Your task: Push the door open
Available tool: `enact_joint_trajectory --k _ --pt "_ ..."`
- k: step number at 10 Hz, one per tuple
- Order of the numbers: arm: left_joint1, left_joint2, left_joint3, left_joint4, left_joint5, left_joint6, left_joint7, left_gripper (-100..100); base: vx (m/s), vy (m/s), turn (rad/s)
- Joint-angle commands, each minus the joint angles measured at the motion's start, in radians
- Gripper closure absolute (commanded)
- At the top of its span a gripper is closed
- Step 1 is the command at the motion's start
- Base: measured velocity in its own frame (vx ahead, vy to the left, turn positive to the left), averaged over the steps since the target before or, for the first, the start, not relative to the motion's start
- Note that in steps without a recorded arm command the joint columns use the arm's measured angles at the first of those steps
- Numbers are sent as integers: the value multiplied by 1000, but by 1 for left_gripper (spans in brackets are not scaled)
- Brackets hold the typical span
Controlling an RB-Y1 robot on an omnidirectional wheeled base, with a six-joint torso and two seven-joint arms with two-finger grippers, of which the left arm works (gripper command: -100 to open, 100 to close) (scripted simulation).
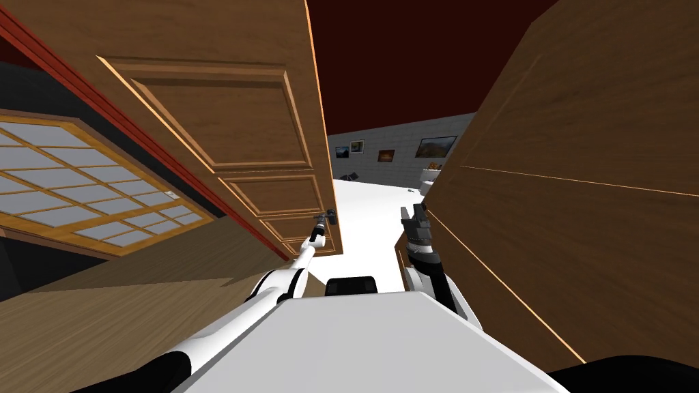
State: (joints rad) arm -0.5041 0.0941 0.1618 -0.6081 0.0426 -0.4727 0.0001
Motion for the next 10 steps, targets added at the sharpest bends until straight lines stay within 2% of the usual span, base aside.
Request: enact_joint_trajectory --k 1,4,6,7,10 --pt "-10 10 21 15 8 -6 -6 100 128 -115 54" --pt "-8 13 44 15 16 -6 -15 100 144 -145 79" --pt "-2 16 48 18 18 -6 -16 100 107 -58 40" --pt "0 25 65 17 24 -5 -22 100 105 -57 48" --pt "2 33 82 17 30 -6 -28 100 160 -76 54"
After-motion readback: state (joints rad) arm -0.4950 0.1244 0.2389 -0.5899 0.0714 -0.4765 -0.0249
